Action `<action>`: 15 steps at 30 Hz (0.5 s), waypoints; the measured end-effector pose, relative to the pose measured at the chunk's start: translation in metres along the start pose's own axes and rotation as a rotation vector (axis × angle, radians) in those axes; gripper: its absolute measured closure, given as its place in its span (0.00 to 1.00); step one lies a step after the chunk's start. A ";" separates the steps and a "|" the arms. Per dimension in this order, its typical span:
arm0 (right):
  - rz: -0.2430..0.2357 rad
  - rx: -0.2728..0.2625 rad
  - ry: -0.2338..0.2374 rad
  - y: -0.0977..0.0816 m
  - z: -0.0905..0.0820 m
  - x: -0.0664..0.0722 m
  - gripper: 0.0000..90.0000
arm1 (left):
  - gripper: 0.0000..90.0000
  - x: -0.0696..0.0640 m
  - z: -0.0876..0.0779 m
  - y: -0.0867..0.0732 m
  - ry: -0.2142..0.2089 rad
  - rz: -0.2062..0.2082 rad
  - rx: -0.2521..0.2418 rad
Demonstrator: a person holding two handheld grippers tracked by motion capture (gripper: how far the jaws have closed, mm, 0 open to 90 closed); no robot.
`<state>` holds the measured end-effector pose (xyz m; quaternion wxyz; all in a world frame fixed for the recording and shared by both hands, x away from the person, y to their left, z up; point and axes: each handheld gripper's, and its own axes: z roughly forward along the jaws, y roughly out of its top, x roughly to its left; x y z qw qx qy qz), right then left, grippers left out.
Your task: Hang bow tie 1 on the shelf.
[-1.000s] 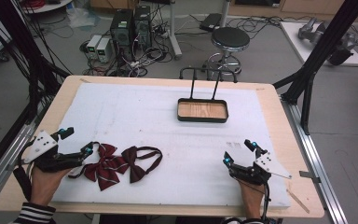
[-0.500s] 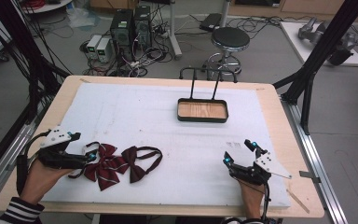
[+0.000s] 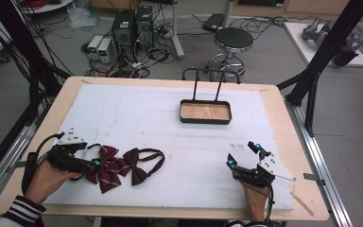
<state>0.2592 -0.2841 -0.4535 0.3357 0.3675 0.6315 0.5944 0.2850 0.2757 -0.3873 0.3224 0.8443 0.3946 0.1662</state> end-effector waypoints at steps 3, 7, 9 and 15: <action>0.003 -0.003 0.001 0.000 0.000 0.000 0.10 | 0.22 -0.001 0.003 0.000 -0.004 -0.003 0.028; 0.002 -0.003 0.001 0.000 0.000 0.000 0.10 | 0.23 -0.001 0.011 0.003 -0.024 -0.006 0.084; 0.004 -0.002 0.000 0.000 0.000 0.000 0.10 | 0.23 0.000 0.013 0.005 -0.032 -0.009 0.100; 0.006 -0.002 0.002 0.000 -0.001 0.000 0.10 | 0.27 0.002 0.018 0.008 -0.051 -0.027 0.137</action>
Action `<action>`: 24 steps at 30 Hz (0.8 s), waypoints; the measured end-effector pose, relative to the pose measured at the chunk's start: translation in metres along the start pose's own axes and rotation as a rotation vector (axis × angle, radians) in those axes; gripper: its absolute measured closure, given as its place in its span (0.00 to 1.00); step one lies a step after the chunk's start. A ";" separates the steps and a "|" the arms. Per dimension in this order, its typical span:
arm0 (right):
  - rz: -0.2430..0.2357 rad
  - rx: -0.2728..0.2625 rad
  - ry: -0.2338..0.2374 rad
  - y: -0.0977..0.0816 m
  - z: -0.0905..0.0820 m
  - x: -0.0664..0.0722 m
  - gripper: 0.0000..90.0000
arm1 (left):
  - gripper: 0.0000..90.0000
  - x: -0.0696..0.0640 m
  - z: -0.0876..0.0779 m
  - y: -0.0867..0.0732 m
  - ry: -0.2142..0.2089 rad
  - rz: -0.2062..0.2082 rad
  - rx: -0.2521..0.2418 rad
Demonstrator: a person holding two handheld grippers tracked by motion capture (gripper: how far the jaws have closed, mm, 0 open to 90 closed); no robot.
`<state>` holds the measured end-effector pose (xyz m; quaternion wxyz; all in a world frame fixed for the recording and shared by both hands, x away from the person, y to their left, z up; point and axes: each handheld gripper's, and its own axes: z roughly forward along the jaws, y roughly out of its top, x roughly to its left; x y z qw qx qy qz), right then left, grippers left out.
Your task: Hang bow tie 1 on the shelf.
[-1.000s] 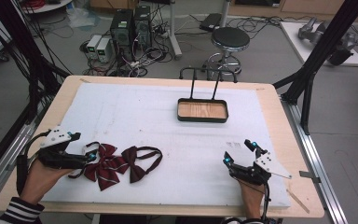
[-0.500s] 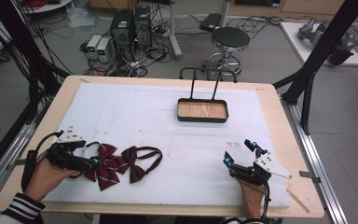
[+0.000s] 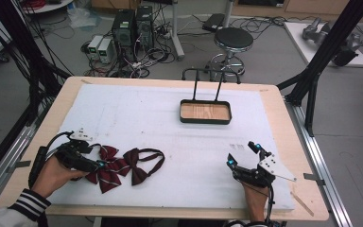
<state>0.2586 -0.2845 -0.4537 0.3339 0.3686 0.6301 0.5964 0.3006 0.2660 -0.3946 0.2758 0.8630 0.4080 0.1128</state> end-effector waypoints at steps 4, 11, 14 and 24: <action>0.000 0.000 0.001 0.000 0.000 0.000 0.10 | 0.29 0.001 0.005 0.002 -0.005 -0.015 0.034; -0.002 -0.001 0.002 0.000 0.000 0.000 0.10 | 0.34 0.003 0.008 0.007 -0.022 -0.056 0.070; 0.000 -0.001 0.002 0.000 0.000 0.000 0.10 | 0.38 0.003 0.010 0.010 -0.033 -0.066 0.092; 0.002 -0.001 0.002 0.000 0.000 0.000 0.10 | 0.48 0.000 0.016 0.014 -0.062 -0.132 0.169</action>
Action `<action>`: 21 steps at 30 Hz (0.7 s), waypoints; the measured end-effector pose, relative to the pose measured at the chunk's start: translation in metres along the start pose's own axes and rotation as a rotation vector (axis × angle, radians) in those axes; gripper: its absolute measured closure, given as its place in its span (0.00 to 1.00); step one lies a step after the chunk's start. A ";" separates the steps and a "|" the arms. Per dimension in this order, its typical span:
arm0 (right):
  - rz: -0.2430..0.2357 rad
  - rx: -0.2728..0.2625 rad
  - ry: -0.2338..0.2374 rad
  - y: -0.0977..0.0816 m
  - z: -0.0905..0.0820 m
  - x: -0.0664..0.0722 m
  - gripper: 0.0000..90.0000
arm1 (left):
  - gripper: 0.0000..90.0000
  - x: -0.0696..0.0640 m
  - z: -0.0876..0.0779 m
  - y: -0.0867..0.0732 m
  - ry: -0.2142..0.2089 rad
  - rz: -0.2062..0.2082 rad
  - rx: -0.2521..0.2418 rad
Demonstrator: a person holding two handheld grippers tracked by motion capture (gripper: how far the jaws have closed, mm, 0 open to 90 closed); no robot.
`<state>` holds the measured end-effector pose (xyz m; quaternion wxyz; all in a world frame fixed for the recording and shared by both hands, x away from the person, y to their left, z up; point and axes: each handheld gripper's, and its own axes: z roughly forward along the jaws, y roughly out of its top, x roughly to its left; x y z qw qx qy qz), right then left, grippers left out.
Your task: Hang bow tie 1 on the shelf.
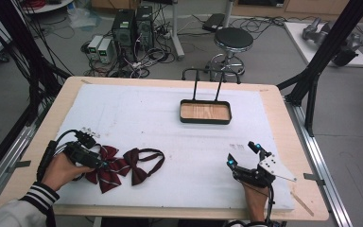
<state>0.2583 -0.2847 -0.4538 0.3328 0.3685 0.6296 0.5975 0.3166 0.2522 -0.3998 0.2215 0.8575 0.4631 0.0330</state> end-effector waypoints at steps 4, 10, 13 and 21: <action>0.001 0.000 0.000 0.000 0.000 0.000 0.10 | 0.53 0.000 0.001 0.002 0.001 -0.013 0.017; 0.001 0.000 -0.001 0.000 0.000 0.000 0.10 | 0.59 -0.004 0.004 0.004 0.018 -0.034 0.036; 0.003 0.000 -0.001 0.000 0.000 0.000 0.10 | 0.61 -0.005 0.005 0.005 0.019 -0.039 0.044; 0.003 0.000 0.000 0.000 0.000 0.000 0.10 | 0.67 -0.004 0.009 0.006 0.023 -0.050 0.054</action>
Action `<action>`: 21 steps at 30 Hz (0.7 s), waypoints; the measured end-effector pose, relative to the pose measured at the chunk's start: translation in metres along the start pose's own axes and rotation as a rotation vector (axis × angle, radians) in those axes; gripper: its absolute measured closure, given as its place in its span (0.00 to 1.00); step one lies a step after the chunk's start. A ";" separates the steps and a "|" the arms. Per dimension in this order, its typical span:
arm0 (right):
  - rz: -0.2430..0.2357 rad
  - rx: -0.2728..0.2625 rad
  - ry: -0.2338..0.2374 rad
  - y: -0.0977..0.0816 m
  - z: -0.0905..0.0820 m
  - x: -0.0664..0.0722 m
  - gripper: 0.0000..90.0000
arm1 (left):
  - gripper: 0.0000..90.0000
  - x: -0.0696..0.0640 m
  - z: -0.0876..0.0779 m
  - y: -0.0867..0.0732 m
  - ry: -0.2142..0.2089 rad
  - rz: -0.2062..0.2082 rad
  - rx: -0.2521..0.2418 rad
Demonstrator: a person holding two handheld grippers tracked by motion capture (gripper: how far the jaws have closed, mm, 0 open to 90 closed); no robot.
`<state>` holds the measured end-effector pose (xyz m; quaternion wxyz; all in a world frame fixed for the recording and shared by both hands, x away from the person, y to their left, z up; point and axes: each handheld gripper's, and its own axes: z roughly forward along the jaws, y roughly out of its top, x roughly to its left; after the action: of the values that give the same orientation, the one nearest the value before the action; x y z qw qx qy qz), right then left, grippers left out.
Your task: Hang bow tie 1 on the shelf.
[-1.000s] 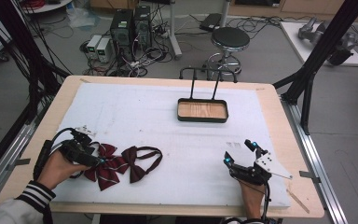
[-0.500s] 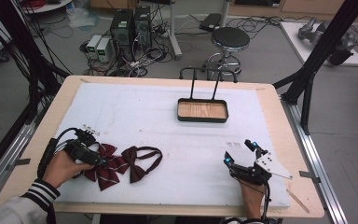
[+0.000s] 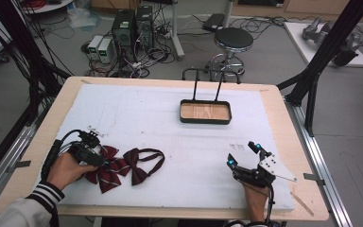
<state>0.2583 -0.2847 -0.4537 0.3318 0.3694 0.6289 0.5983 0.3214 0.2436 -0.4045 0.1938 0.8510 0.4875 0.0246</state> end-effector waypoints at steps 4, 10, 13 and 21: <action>-0.001 0.000 0.000 0.000 0.000 0.000 0.10 | 0.72 0.001 0.001 -0.001 0.001 0.003 0.010; -0.002 -0.001 0.000 0.000 0.000 0.000 0.10 | 0.77 0.000 0.005 -0.002 0.008 0.013 0.016; -0.001 0.000 0.000 0.000 0.000 0.000 0.10 | 0.80 0.000 0.005 -0.002 0.005 0.020 0.011; -0.001 0.000 0.000 0.000 0.000 0.000 0.10 | 0.82 -0.002 0.005 -0.002 0.015 0.036 0.006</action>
<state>0.2582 -0.2848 -0.4537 0.3319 0.3691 0.6289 0.5984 0.3200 0.2415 -0.4095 0.1874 0.8600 0.4736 0.0330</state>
